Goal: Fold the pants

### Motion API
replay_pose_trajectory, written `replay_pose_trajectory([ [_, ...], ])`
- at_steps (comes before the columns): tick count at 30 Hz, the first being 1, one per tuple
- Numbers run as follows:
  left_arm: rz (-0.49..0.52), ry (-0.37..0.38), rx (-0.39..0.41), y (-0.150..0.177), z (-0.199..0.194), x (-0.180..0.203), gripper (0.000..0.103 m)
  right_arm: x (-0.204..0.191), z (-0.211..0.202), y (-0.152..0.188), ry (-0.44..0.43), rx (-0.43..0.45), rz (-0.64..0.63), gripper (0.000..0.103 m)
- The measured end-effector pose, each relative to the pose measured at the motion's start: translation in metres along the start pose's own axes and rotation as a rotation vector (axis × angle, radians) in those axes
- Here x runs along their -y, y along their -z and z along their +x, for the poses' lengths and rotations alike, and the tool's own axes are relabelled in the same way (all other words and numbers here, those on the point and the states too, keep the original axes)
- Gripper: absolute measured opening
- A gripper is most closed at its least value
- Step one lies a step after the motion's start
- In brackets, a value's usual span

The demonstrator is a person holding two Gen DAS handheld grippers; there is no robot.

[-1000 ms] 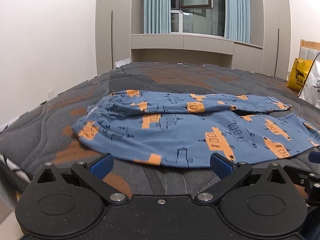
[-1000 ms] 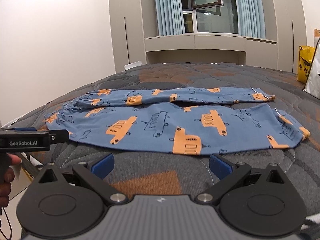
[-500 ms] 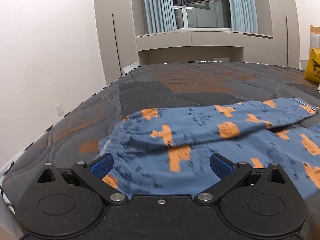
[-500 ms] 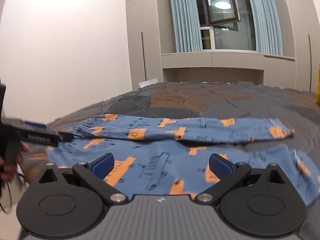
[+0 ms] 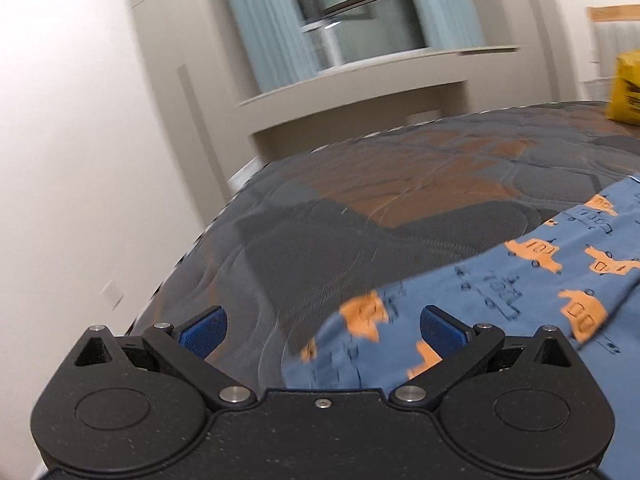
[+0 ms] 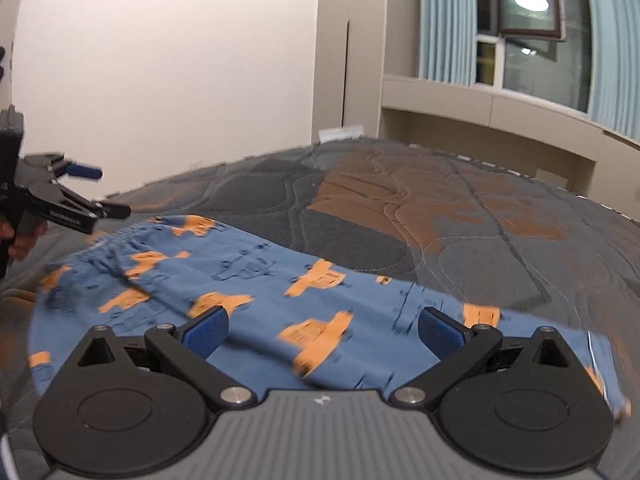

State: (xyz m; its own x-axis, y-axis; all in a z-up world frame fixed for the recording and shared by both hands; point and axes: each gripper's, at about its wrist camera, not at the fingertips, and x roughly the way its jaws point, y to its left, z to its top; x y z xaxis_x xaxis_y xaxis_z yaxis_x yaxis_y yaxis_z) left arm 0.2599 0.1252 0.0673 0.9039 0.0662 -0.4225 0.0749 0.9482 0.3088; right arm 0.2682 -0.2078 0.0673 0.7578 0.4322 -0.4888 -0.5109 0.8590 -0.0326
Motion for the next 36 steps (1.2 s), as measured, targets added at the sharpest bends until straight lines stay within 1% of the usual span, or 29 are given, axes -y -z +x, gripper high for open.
replay_pose_trajectory([
  [2, 0.024, 0.046, 0.003, -0.006, 0.018, -0.007, 0.103, 0.010, 0.019, -0.010, -0.009, -0.017, -0.051, 0.103],
  [4, 0.033, 0.077, -0.003, -0.010, 0.035, -0.012, 0.103, 0.015, 0.037, -0.017, -0.006, -0.016, -0.130, 0.103],
  [6, 0.050, 0.103, -0.017, -0.015, 0.056, -0.018, 0.103, 0.016, 0.059, -0.022, 0.009, -0.034, -0.225, 0.103],
  [8, 0.068, 0.112, -0.029, -0.018, 0.075, -0.021, 0.103, 0.015, 0.084, -0.028, 0.003, -0.069, -0.290, 0.103],
  [10, 0.078, 0.137, -0.035, -0.019, 0.090, -0.025, 0.103, 0.016, 0.108, -0.033, -0.037, -0.116, -0.313, 0.103],
  [12, 0.077, 0.185, -0.046, -0.018, 0.105, -0.029, 0.103, 0.021, 0.128, -0.039, -0.093, -0.148, -0.294, 0.103],
  [14, 0.081, 0.234, -0.063, -0.015, 0.116, -0.032, 0.103, 0.029, 0.147, -0.044, -0.161, -0.167, -0.241, 0.103],
  [17, 0.083, 0.299, -0.114, -0.008, 0.131, -0.034, 0.103, 0.044, 0.167, -0.049, -0.257, -0.181, -0.171, 0.102],
  [19, 0.072, 0.338, -0.139, -0.005, 0.139, -0.036, 0.103, 0.053, 0.179, -0.051, -0.294, -0.198, -0.141, 0.093],
  [23, 0.028, 0.372, -0.177, -0.005, 0.152, -0.043, 0.101, 0.069, 0.192, -0.051, -0.314, -0.229, -0.106, 0.086],
  [25, -0.009, 0.400, -0.199, -0.006, 0.156, -0.048, 0.093, 0.073, 0.196, -0.050, -0.321, -0.239, -0.097, 0.082],
  [26, -0.029, 0.424, -0.211, -0.007, 0.158, -0.051, 0.091, 0.074, 0.196, -0.050, -0.319, -0.247, -0.097, 0.081],
  [28, -0.048, 0.450, -0.221, -0.007, 0.159, -0.054, 0.085, 0.074, 0.198, -0.048, -0.332, -0.263, -0.103, 0.071],
  [29, -0.050, 0.461, -0.229, -0.007, 0.159, -0.055, 0.083, 0.073, 0.199, -0.047, -0.341, -0.273, -0.105, 0.069],
  [30, -0.048, 0.468, -0.240, -0.008, 0.159, -0.055, 0.077, 0.072, 0.200, -0.046, -0.349, -0.277, -0.107, 0.065],
  [31, -0.048, 0.472, -0.252, -0.008, 0.159, -0.055, 0.073, 0.072, 0.199, -0.046, -0.353, -0.274, -0.110, 0.065],
  [32, -0.048, 0.476, -0.260, -0.008, 0.159, -0.054, 0.071, 0.071, 0.200, -0.046, -0.353, -0.272, -0.112, 0.064],
  [34, -0.044, 0.483, -0.286, -0.008, 0.159, -0.054, 0.064, 0.070, 0.201, -0.047, -0.354, -0.274, -0.115, 0.062],
  [36, -0.044, 0.490, -0.320, -0.008, 0.161, -0.054, 0.062, 0.070, 0.202, -0.049, -0.354, -0.280, -0.117, 0.059],
])
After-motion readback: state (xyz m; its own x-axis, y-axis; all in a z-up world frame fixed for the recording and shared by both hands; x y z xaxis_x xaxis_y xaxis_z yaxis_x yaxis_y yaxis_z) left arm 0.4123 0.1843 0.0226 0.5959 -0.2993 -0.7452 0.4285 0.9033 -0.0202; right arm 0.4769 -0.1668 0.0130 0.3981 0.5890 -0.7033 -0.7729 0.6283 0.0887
